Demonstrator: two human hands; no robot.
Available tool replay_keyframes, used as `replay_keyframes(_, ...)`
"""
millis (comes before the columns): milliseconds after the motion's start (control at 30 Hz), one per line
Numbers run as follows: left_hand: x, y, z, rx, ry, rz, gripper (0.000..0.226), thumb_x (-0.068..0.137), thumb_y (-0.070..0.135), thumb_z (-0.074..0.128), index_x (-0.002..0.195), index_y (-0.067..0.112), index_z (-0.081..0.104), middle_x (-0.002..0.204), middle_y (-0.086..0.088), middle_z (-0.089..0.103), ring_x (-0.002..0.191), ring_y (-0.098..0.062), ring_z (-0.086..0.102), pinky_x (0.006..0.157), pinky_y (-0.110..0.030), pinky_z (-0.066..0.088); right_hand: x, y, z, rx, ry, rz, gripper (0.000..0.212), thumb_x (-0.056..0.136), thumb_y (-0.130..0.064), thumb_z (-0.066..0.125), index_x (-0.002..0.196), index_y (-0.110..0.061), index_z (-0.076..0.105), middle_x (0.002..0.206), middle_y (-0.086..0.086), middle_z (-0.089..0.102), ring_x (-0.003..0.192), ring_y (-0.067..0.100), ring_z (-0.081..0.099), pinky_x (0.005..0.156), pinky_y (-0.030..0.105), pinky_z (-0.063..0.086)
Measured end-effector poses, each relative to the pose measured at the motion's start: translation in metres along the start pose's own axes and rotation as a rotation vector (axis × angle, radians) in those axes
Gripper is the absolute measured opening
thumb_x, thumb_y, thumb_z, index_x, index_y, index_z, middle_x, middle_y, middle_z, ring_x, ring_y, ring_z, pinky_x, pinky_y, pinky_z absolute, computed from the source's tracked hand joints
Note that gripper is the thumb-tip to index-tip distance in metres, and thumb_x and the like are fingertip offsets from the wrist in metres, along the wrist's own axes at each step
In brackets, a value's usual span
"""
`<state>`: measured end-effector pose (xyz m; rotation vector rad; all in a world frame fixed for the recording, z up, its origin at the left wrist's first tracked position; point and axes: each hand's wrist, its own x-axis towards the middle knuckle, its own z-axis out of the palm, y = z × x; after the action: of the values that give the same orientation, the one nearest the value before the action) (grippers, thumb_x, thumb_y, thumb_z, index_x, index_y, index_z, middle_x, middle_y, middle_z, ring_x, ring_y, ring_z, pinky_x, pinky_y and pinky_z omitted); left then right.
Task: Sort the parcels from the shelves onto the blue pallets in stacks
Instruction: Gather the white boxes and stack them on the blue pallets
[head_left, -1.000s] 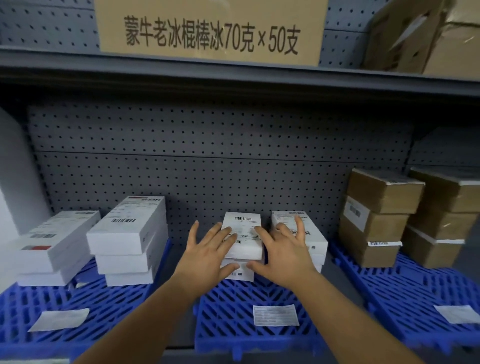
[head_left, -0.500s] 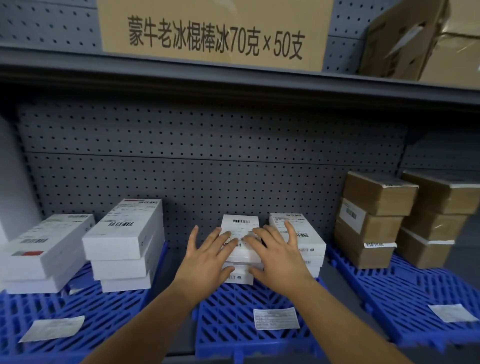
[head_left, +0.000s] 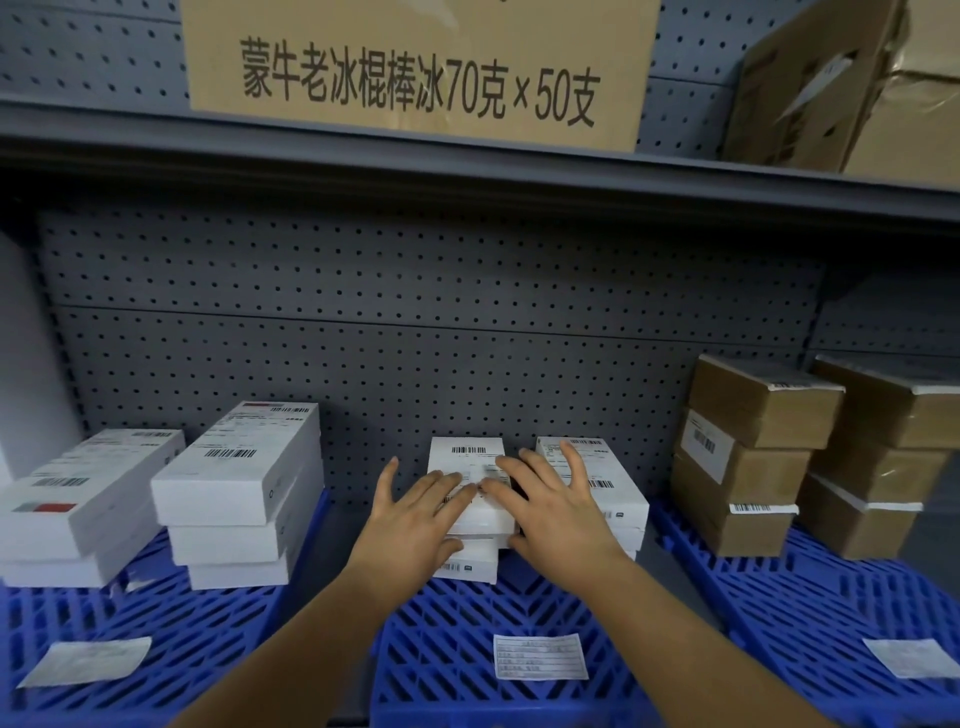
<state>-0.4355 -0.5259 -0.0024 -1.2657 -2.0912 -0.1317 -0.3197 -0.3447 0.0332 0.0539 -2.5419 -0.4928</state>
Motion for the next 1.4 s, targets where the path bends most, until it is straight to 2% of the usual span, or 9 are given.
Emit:
replay_keyframes(133, -0.002, -0.004, -0.001, 0.009, -0.003, -0.017, 0.08, 0.06, 0.044, 0.085, 0.127, 0.023, 0.046, 0.123, 0.0, 0.063, 0.109, -0.017, 0.062, 0.103, -0.059, 0.021, 0.004, 0.0, 0.003, -0.002, 0.01, -0.016, 0.077, 0.06, -0.047, 0.083, 0.128, -0.027, 0.053, 0.135, 0.0, 0.051, 0.127, 0.025, 0.045, 0.112, 0.058, 0.01)
replay_keyframes(300, -0.003, -0.008, -0.003, -0.005, -0.009, -0.013, 0.078, 0.062, 0.047, 0.083, 0.128, 0.023, 0.048, 0.125, 0.001, 0.062, 0.11, -0.016, 0.061, 0.102, -0.056, 0.023, 0.006, -0.004, 0.005, 0.011, 0.012, -0.021, 0.076, 0.061, -0.046, 0.082, 0.129, -0.027, 0.053, 0.136, -0.001, 0.051, 0.127, 0.024, 0.045, 0.111, 0.06, 0.012)
replay_keyframes(433, 0.001, -0.008, 0.001, -0.033, -0.051, 0.0, 0.085, 0.059, 0.05, 0.084, 0.13, 0.024, 0.045, 0.128, 0.002, 0.06, 0.115, -0.015, 0.059, 0.101, -0.051, 0.024, 0.004, -0.003, 0.003, 0.022, 0.012, 0.014, 0.078, 0.059, -0.046, 0.083, 0.129, -0.028, 0.052, 0.135, -0.001, 0.051, 0.127, 0.024, 0.045, 0.112, 0.058, 0.009)
replay_keyframes(933, -0.003, -0.024, 0.003, -0.038, -0.074, 0.045, 0.089, 0.061, 0.048, 0.083, 0.136, 0.022, 0.042, 0.136, 0.003, 0.055, 0.121, -0.013, 0.055, 0.1, -0.05, 0.023, 0.006, -0.008, 0.005, 0.048, 0.001, 0.004, 0.073, 0.064, -0.054, 0.077, 0.128, -0.029, 0.053, 0.138, -0.001, 0.048, 0.13, 0.024, 0.042, 0.112, 0.059, 0.009)
replay_keyframes(1067, -0.005, -0.022, 0.003, -0.026, -0.067, 0.022, 0.09, 0.06, 0.049, 0.084, 0.136, 0.022, 0.043, 0.133, 0.002, 0.057, 0.117, -0.014, 0.058, 0.098, -0.045, 0.029, 0.01, -0.008, 0.007, 0.065, -0.002, 0.028, 0.074, 0.061, -0.053, 0.081, 0.127, -0.03, 0.056, 0.136, 0.0, 0.052, 0.128, 0.025, 0.045, 0.11, 0.059, 0.01)
replay_keyframes(1167, -0.004, -0.019, 0.001, -0.027, -0.063, 0.004, 0.091, 0.058, 0.049, 0.085, 0.134, 0.024, 0.042, 0.132, 0.004, 0.058, 0.116, -0.013, 0.058, 0.092, -0.048, 0.045, 0.01, -0.008, 0.009, 0.061, -0.005, 0.036, 0.072, 0.062, -0.05, 0.081, 0.126, -0.029, 0.057, 0.135, 0.0, 0.053, 0.127, 0.026, 0.048, 0.111, 0.059, 0.009)
replay_keyframes(1400, -0.001, -0.014, 0.0, -0.018, -0.075, -0.019, 0.096, 0.054, 0.047, 0.088, 0.135, 0.021, 0.043, 0.132, 0.001, 0.058, 0.114, -0.015, 0.06, 0.085, -0.048, 0.049, 0.012, -0.006, 0.007, 0.069, -0.076, 0.08, 0.076, 0.061, -0.055, 0.079, 0.129, -0.032, 0.054, 0.139, -0.001, 0.05, 0.129, 0.026, 0.045, 0.111, 0.058, 0.004)
